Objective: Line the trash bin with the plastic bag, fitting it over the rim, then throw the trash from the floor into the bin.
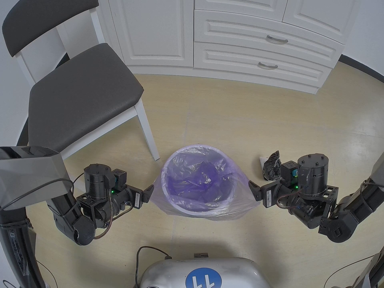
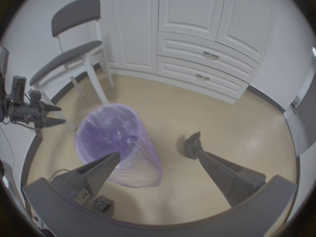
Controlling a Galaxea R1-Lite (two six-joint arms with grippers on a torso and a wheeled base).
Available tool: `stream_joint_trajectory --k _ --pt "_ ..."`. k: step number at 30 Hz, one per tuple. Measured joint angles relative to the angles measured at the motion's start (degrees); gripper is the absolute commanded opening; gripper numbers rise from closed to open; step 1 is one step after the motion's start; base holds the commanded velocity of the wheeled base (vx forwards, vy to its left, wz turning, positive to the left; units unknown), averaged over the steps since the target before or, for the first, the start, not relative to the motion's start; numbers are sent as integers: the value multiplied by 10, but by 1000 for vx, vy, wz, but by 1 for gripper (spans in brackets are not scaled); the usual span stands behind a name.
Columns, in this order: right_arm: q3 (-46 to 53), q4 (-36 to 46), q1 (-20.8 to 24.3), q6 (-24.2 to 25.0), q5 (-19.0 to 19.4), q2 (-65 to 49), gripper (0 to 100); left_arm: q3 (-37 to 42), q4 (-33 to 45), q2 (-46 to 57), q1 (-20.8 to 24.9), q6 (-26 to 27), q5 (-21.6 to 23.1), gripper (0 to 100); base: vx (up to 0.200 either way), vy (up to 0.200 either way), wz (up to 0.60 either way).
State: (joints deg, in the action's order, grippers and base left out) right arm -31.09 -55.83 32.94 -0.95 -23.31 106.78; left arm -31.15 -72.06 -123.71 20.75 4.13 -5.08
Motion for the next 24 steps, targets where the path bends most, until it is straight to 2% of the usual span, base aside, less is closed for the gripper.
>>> stream_joint_trajectory --k 5,12,24 --pt "-7 -66 33 1 -15 33 100 0 -5 0 5 0 -2 100 0 0 0" --pt "-54 -171 81 8 -44 141 100 -1 -6 1 8 -1 -5 100 0 0 0" --pt "-205 -202 131 60 -99 288 100 -5 -10 8 1 0 -6 100 0 0 0"
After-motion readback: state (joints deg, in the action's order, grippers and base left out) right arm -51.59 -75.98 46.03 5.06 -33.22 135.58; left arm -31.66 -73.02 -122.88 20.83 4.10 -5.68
